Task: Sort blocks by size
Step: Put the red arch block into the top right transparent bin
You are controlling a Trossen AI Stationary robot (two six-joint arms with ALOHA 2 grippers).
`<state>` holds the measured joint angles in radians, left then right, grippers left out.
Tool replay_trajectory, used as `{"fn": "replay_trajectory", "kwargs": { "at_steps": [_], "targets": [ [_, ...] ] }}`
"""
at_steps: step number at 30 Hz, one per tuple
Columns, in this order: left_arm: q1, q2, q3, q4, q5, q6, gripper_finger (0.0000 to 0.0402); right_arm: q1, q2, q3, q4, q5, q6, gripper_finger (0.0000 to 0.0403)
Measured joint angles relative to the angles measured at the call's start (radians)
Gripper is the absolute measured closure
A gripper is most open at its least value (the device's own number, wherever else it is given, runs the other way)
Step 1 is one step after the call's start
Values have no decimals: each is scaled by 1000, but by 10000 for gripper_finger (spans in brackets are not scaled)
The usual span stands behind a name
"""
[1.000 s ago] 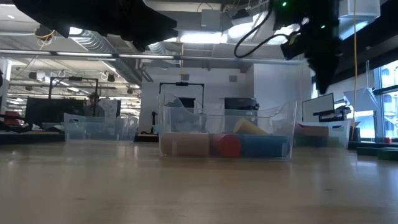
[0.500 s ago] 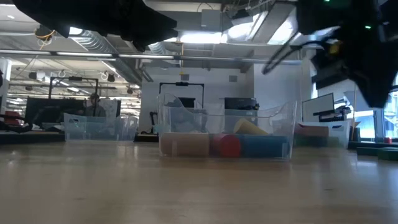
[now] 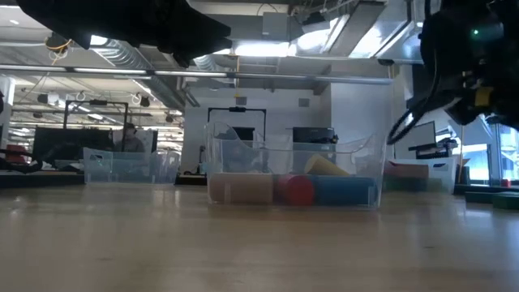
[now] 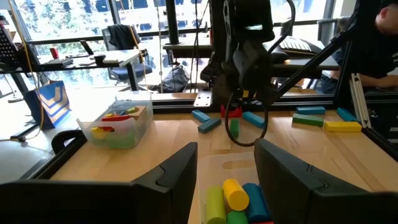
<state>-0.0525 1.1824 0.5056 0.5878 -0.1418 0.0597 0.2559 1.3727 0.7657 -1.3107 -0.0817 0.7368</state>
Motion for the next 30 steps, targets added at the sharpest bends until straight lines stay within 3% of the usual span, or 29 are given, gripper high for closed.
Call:
{"fn": "replay_trajectory", "kwargs": {
  "at_steps": [10, 21, 30],
  "targets": [
    [0, 0, 0, 1, 0, -4, 247, -1, 146, -3, -6, 0, -98, 394],
    [0, 0, 0, 0, 0, -8, 247, -1, 395, -3, 1, 1, -220, 399],
    [0, 0, 0, 0, 0, -8, 247, -1, 494, -37, -6, -1, -287, 394]
  ]
}}
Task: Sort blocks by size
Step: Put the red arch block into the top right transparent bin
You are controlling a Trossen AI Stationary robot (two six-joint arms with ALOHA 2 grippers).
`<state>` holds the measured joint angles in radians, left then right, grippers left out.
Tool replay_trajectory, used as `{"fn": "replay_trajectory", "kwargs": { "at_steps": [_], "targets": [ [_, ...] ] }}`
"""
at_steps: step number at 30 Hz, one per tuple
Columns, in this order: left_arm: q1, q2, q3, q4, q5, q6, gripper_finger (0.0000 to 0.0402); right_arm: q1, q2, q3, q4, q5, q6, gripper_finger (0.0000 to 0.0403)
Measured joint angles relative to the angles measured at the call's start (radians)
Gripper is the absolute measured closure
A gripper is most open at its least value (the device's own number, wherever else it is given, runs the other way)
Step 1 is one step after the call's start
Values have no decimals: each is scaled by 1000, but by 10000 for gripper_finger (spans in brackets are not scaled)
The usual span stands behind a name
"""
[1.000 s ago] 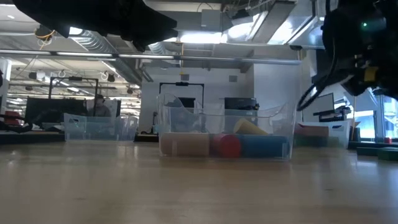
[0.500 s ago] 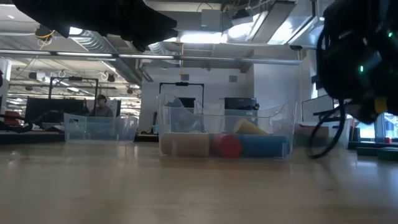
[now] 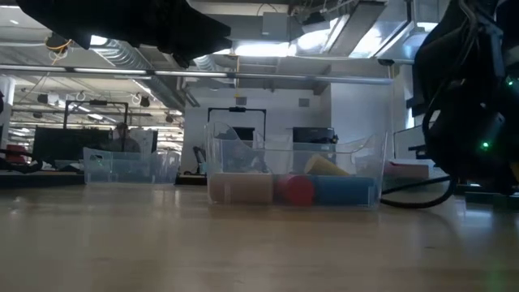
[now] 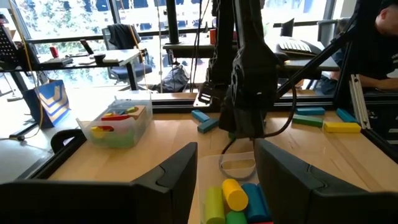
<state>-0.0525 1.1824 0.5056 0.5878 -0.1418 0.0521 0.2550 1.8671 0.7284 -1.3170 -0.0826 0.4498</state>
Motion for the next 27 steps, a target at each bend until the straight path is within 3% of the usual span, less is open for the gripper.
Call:
{"fn": "replay_trajectory", "kwargs": {
  "at_steps": [19, 27],
  "targets": [
    [0, 0, 0, 1, 0, 0, 247, 0, 3, -9, 43, -17, -89, 394],
    [0, 0, 0, 0, 0, 0, 247, 0, 2, 76, 98, -17, -103, 394]
  ]
}}
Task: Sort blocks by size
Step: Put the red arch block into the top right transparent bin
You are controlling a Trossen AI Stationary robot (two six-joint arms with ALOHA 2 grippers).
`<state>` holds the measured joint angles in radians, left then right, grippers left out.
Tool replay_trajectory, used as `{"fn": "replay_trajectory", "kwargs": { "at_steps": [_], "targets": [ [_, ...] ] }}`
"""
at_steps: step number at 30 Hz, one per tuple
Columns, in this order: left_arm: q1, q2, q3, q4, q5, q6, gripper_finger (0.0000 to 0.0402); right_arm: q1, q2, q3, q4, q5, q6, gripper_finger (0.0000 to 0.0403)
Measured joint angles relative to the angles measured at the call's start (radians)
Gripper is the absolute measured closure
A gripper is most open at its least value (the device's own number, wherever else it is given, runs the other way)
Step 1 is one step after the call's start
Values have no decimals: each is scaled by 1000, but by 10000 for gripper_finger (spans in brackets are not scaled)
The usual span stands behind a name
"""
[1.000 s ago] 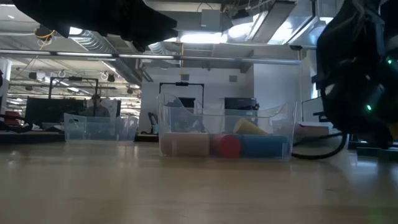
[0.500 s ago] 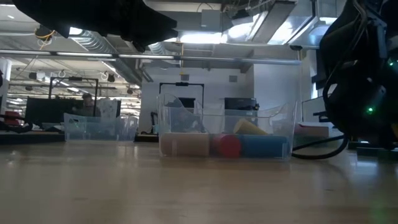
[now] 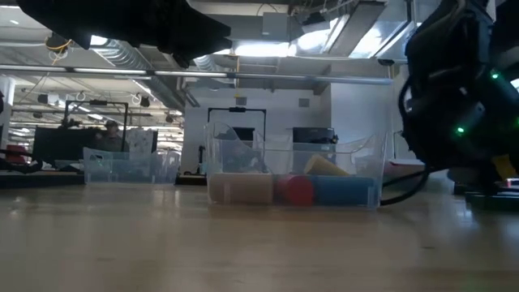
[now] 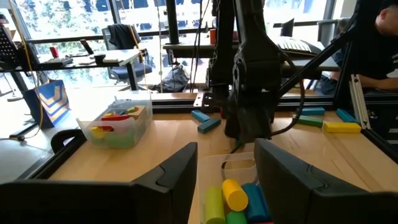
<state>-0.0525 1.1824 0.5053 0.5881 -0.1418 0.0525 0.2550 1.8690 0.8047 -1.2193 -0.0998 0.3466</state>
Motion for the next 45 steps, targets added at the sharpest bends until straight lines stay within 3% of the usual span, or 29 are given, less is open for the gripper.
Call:
{"fn": "replay_trajectory", "kwargs": {
  "at_steps": [9, 18, 30, 34, 40, 45],
  "targets": [
    [0, 0, 0, 0, 0, 0, 247, 0, 4, 84, -48, 3, 3, 394],
    [0, 0, 0, -1, 0, 0, 247, -10, -55, 47, -162, 26, 12, 394],
    [0, 0, 0, 0, 0, 0, 247, -132, -125, 19, -186, 69, -7, 388],
    [0, 0, 0, 0, 0, 0, 247, -166, -125, 19, -173, 47, -38, 354],
    [0, 0, 0, 0, 0, 0, 247, -164, -122, 19, -165, 65, -91, 266],
    [0, 0, 0, -1, 0, 0, 247, -164, -117, -12, -134, 53, -122, 239]
  ]
}}
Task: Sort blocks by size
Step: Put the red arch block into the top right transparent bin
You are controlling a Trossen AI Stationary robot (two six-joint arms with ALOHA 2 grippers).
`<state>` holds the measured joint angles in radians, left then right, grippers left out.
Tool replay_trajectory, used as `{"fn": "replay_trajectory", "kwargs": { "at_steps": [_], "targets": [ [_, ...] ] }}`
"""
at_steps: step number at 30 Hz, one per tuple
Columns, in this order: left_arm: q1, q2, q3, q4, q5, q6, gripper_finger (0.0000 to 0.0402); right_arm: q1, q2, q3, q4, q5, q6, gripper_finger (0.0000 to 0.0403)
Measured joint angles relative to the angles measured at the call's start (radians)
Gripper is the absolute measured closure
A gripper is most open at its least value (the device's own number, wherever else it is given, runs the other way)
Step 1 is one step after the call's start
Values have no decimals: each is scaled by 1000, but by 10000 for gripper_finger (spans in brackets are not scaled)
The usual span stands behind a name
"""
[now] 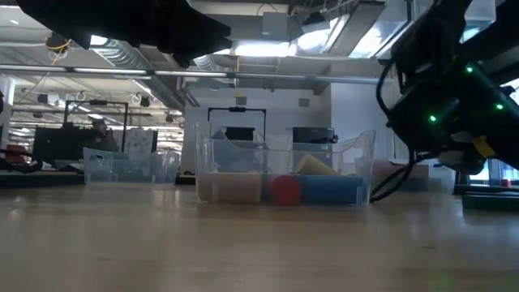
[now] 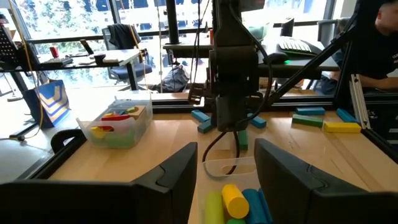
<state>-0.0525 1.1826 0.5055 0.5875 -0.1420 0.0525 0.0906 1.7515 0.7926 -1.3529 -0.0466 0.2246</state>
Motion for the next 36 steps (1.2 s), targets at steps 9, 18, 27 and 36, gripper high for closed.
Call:
{"fn": "replay_trajectory", "kwargs": {
  "at_steps": [9, 18, 27, 36],
  "targets": [
    [0, 0, 0, 1, 0, 0, 247, -2, 14, -52, 57, 14, -50, 237],
    [0, 0, 0, 0, 0, 4, 247, -1, 145, -104, 84, -24, -96, 237],
    [0, 0, 0, 0, 0, 7, 247, -1, 164, -103, 88, -5, -103, 274],
    [0, 0, 0, 0, 0, 7, 247, -1, 158, -100, 84, -9, -121, 373]
  ]
}}
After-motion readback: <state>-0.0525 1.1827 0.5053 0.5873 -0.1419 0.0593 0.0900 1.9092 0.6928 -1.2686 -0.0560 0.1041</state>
